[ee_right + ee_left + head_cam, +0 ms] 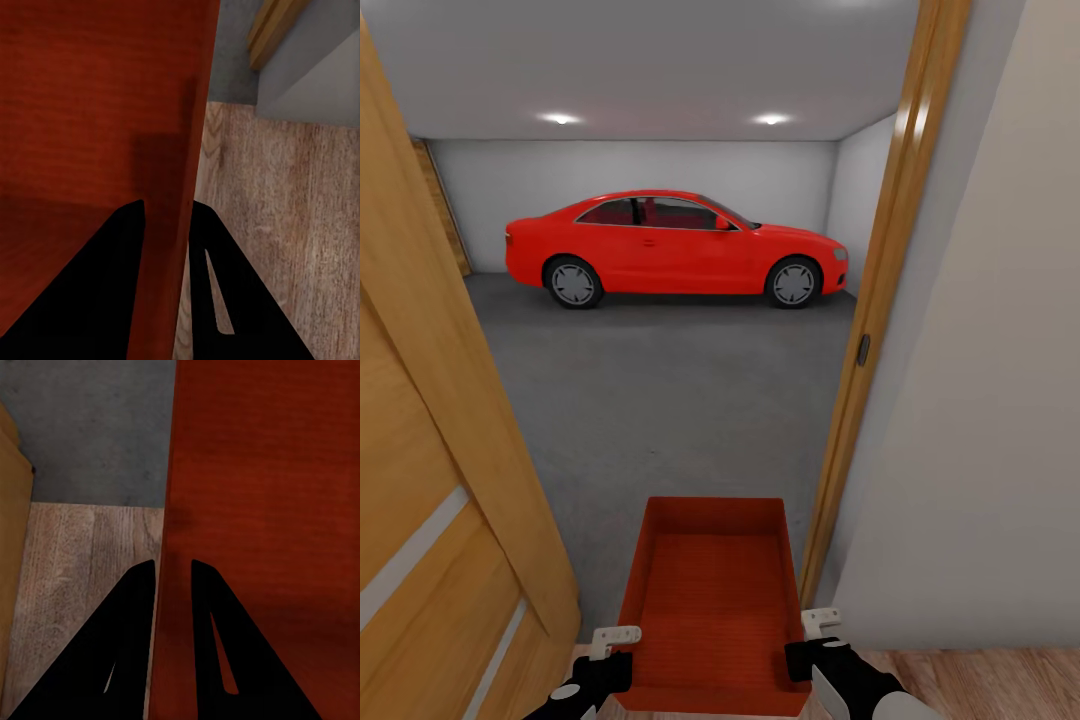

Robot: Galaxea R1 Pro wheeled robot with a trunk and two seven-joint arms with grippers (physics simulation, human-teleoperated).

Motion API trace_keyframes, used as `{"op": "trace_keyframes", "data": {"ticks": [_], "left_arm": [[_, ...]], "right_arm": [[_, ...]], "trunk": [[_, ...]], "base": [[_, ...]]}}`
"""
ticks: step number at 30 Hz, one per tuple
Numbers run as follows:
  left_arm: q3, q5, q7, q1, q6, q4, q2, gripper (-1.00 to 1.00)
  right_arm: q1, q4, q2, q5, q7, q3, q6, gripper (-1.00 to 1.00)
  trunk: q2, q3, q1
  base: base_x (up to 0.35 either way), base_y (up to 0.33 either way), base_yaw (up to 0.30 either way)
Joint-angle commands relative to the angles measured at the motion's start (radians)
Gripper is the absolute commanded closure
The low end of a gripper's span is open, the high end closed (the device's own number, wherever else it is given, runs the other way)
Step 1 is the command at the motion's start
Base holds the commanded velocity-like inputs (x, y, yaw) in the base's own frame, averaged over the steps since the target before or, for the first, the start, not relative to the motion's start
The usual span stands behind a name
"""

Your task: Move the two storage containers from the living room to the garage. In the garage, place one container on the floor and stack the other container on top of it (either order is fine).

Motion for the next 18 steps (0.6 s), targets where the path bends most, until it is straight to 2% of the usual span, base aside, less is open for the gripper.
{"op": "trace_keyframes", "data": {"ticks": [1,7,18], "left_arm": [[-0.018,0.006,0.008,-0.001,-0.004,0.000,0.001,1.00],[-0.018,0.006,0.008,-0.001,-0.004,0.000,0.001,1.00],[-0.018,0.006,0.008,-0.001,-0.004,0.000,0.001,1.00]], "right_arm": [[0.000,0.000,-0.006,0.018,-0.009,0.043,0.009,1.00],[0.000,0.000,-0.006,0.018,-0.009,0.043,0.009,1.00],[0.000,0.000,-0.006,0.018,-0.009,0.043,0.009,1.00]], "trunk": [[0.000,-0.001,0.000],[0.000,-0.001,0.000],[0.000,-0.001,0.000]], "base": [[0.000,0.000,0.000],[0.009,0.000,0.000],[0.111,0.000,0.000]]}}
